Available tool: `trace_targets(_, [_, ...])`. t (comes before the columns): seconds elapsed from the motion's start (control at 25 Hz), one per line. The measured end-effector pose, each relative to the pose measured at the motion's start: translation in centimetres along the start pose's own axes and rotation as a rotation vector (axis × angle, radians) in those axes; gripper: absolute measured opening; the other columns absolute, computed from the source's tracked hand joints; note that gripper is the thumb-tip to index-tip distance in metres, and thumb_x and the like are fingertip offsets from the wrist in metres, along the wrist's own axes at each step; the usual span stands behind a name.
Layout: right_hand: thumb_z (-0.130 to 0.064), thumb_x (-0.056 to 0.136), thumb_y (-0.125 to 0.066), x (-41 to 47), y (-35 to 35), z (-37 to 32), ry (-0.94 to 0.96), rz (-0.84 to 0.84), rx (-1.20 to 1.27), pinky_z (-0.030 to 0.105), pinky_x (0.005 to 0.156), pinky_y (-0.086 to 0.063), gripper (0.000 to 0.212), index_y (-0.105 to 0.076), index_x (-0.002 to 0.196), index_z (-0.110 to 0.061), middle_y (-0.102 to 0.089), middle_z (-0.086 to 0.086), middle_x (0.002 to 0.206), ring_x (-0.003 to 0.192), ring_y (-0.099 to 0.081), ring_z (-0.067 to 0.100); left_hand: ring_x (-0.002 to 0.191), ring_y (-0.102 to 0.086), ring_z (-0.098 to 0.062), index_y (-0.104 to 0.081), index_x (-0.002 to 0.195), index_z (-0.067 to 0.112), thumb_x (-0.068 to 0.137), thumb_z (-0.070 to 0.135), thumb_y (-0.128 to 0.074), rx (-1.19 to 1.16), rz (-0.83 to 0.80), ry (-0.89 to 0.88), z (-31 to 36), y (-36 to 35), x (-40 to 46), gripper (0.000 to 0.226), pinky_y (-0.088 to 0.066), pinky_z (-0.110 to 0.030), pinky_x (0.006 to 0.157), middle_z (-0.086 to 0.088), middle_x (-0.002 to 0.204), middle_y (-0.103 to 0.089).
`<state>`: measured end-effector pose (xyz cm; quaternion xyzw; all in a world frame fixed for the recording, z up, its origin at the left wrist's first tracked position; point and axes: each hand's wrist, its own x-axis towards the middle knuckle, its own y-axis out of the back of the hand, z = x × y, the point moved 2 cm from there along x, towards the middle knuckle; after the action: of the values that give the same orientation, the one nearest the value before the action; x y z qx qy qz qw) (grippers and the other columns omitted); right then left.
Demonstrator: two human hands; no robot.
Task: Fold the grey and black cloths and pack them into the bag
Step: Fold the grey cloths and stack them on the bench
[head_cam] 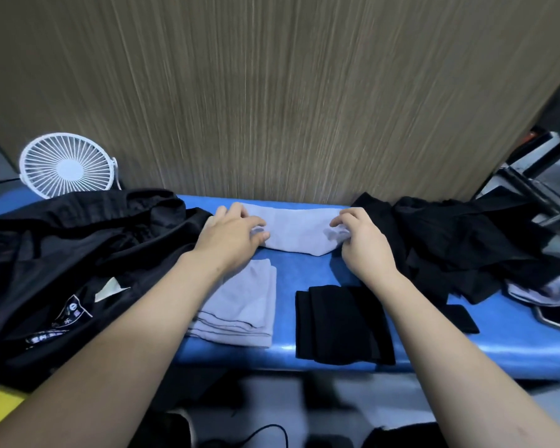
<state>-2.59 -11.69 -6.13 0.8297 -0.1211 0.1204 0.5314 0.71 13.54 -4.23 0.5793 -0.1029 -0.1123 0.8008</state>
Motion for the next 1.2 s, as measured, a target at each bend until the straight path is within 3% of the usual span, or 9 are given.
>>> trace_targets(0.08, [0.007, 0.082, -0.050, -0.2, 0.3, -0.1, -0.043, 0.083, 0.080, 0.043, 0.065, -0.052, 0.038, -0.061, 0.111, -0.015, -0.048, -0.006, 0.126, 0.080, -0.061, 0.028, 0.124, -0.035, -0.014, -0.057, 0.132, 0.040, 0.101, 0.051, -0.043, -0.045, -0.078, -0.104, 0.9, -0.4, 0.3, 0.036, -0.027, -0.029, 0.103, 0.013, 0.129, -0.044])
trace_targets(0.2, [-0.005, 0.090, -0.061, 0.0, 0.4, 0.2, -0.182, 0.120, 0.241, 0.039, 0.074, -0.053, 0.029, -0.057, 0.116, -0.016, -0.043, 0.003, 0.120, 0.074, -0.062, 0.023, 0.137, -0.028, -0.012, -0.052, 0.138, 0.041, 0.100, 0.050, -0.044, -0.057, -0.186, -0.152, 1.8, -1.5, 0.4, 0.039, -0.025, -0.035, 0.114, 0.015, 0.144, -0.038])
trace_targets(0.28, [-0.013, 0.092, -0.063, 0.1, 0.1, 0.3, -0.237, 0.087, 0.254, 0.032, 0.073, -0.047, 0.026, -0.057, 0.117, -0.018, -0.050, 0.009, 0.110, 0.074, -0.058, 0.019, 0.139, -0.026, -0.011, -0.049, 0.141, 0.041, 0.100, 0.051, -0.044, -0.054, -0.221, -0.137, 1.8, -2.1, 0.6, 0.042, -0.027, -0.035, 0.114, 0.016, 0.149, -0.035])
trace_targets(0.4, [-0.011, 0.094, -0.052, 0.1, 0.1, 0.3, -0.249, 0.016, 0.272, 0.030, 0.068, -0.042, 0.030, -0.059, 0.120, -0.025, -0.065, 0.009, 0.091, 0.082, -0.062, 0.026, 0.138, -0.026, -0.009, -0.049, 0.141, 0.042, 0.100, 0.053, -0.044, -0.051, -0.226, -0.127, 1.8, -2.4, 0.8, 0.043, -0.028, -0.034, 0.113, 0.018, 0.149, -0.035])
trace_targets(0.56, [-0.003, 0.086, -0.043, -0.1, 0.4, -0.6, -0.232, -0.119, 0.188, 0.037, 0.073, -0.051, 0.062, -0.053, 0.135, -0.040, -0.064, 0.001, 0.107, 0.094, -0.059, 0.024, 0.137, -0.026, -0.008, -0.049, 0.142, 0.040, 0.100, 0.054, -0.043, -0.059, -0.203, -0.131, 2.1, -2.3, 0.7, 0.045, -0.028, -0.031, 0.112, 0.019, 0.146, -0.036])
trace_targets(0.68, [-0.003, 0.085, -0.046, -0.1, 0.1, -1.0, -0.207, -0.177, 0.132, 0.034, 0.078, -0.047, 0.059, -0.058, 0.135, -0.032, -0.059, 0.000, 0.127, 0.110, -0.057, 0.023, 0.137, -0.028, -0.010, -0.051, 0.142, 0.035, 0.100, 0.052, -0.044, -0.105, -0.201, -0.129, 2.1, -2.4, 0.8, 0.046, -0.027, -0.030, 0.111, 0.017, 0.145, -0.039])
trace_targets(0.8, [-0.009, 0.087, -0.047, -0.1, 0.8, -0.8, -0.323, -0.060, 0.165, 0.038, 0.091, -0.049, 0.051, -0.060, 0.134, -0.022, -0.058, 0.001, 0.135, 0.120, -0.057, 0.024, 0.130, -0.038, -0.016, -0.056, 0.135, 0.030, 0.101, 0.050, -0.044, -0.066, -0.094, -0.094, 1.3, -1.8, 0.9, 0.041, -0.031, -0.032, 0.107, 0.013, 0.137, -0.048])
trace_targets(0.92, [-0.014, 0.090, -0.048, -0.1, 1.9, -0.6, -0.395, 0.098, 0.159, 0.039, 0.087, -0.049, 0.043, -0.061, 0.130, -0.018, -0.057, 0.000, 0.132, 0.113, -0.059, 0.026, 0.118, -0.044, -0.020, -0.061, 0.126, 0.030, 0.101, 0.049, -0.043, -0.019, -0.007, 0.004, -0.2, -1.1, 0.6, 0.036, -0.035, -0.033, 0.102, 0.005, 0.124, -0.051])
trace_targets(1.2, [-0.009, 0.090, -0.052, -0.3, -0.3, -4.1, -0.042, 0.079, 0.101, 0.035, 0.073, -0.050, 0.035, -0.066, 0.122, -0.013, -0.054, -0.002, 0.117, 0.098, -0.059, 0.022, 0.120, -0.040, -0.019, -0.060, 0.132, 0.023, 0.102, 0.042, -0.045, -0.149, -0.085, -0.004, -0.9, -1.5, 0.4, 0.039, -0.037, -0.036, 0.104, 0.006, 0.126, -0.050])
